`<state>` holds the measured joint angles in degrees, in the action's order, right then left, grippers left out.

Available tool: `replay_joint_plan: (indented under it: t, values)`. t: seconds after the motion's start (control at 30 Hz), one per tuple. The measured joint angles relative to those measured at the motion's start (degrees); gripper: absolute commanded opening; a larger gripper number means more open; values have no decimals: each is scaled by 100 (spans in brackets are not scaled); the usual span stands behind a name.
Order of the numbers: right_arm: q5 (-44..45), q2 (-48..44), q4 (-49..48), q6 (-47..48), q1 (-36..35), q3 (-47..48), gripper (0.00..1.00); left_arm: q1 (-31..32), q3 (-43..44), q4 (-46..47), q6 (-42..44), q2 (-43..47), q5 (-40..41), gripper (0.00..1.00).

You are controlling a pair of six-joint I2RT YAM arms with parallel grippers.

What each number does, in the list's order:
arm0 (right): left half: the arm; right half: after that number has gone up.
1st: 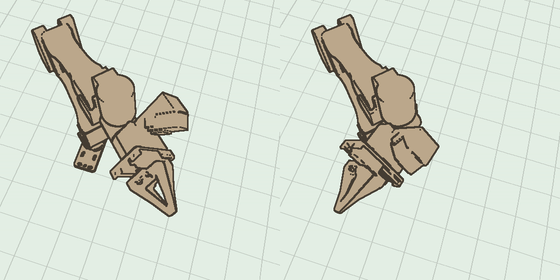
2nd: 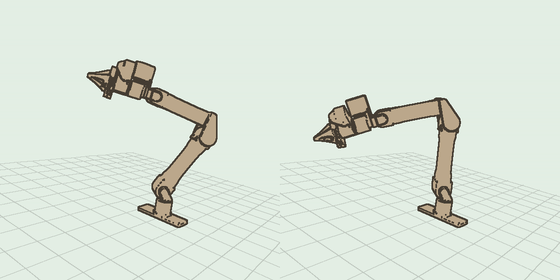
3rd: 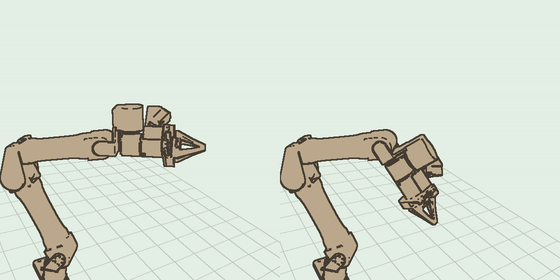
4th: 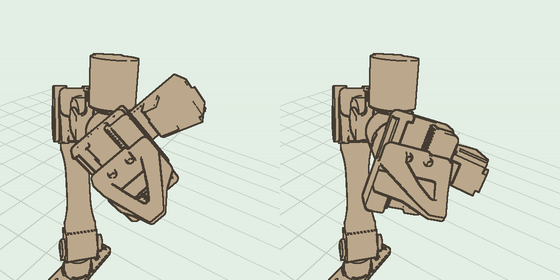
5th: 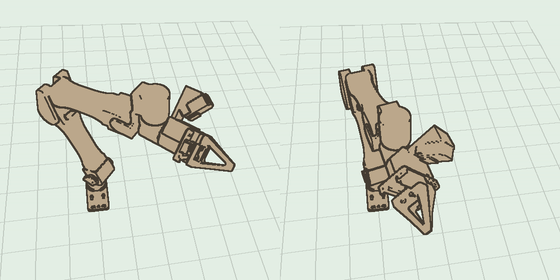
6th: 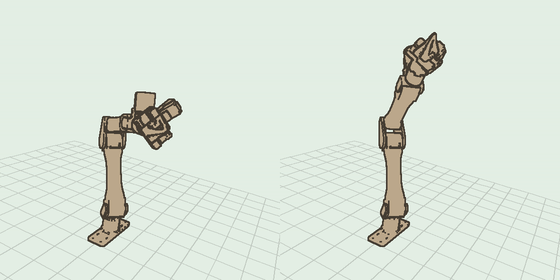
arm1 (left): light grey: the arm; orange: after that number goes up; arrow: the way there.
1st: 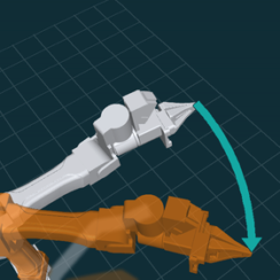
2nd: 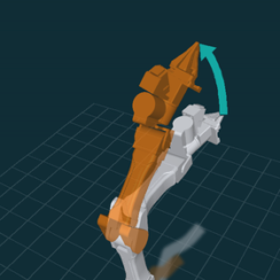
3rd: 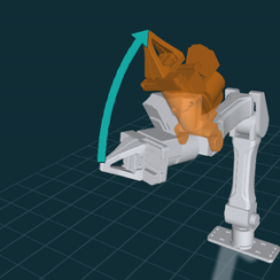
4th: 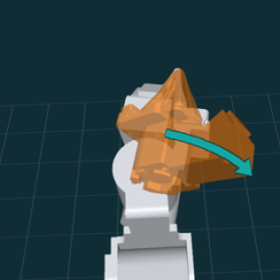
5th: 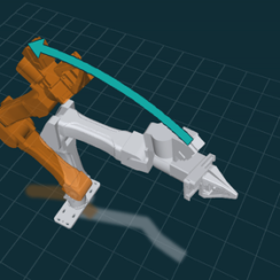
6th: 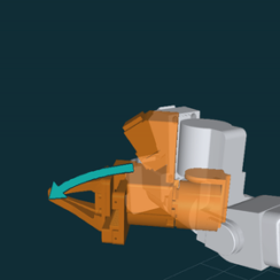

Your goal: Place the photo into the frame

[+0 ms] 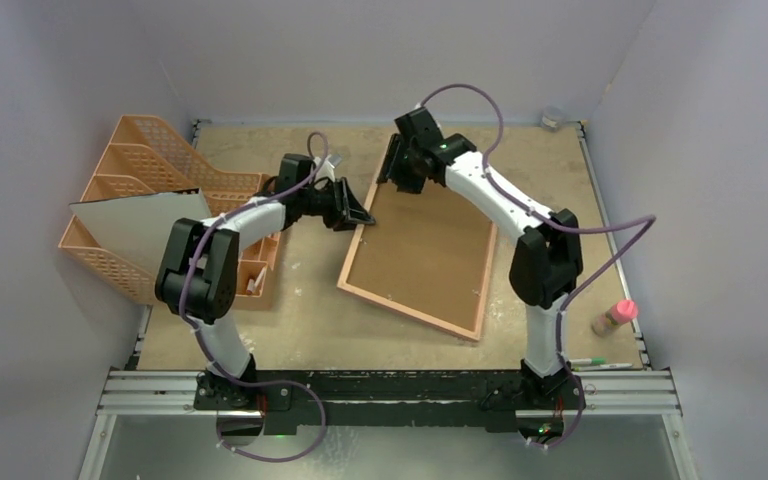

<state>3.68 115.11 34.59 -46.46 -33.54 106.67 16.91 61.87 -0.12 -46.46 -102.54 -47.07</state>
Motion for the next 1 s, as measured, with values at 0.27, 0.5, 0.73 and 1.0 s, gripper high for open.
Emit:
replay_joint_plan:
  t: [0.27, 0.5, 0.73, 1.0]
  values:
    - [-199, -887, -240, 157, 715, 66, 77, -599, 1650, -1891, 1001, -2, 404, 0]
    - [-861, -1340, -503, 212, 1010, -249, 76, -866, 4024, -3998, 2146, -249, 1307, 0]
    - [-1416, -1320, -494, 297, 1029, -686, 83, -866, 4972, -5318, 2669, -245, 2175, 0]
    - [-1617, -1373, -721, 293, 1029, -1097, 87, -741, 5497, -5934, 3008, -98, 3161, 0]
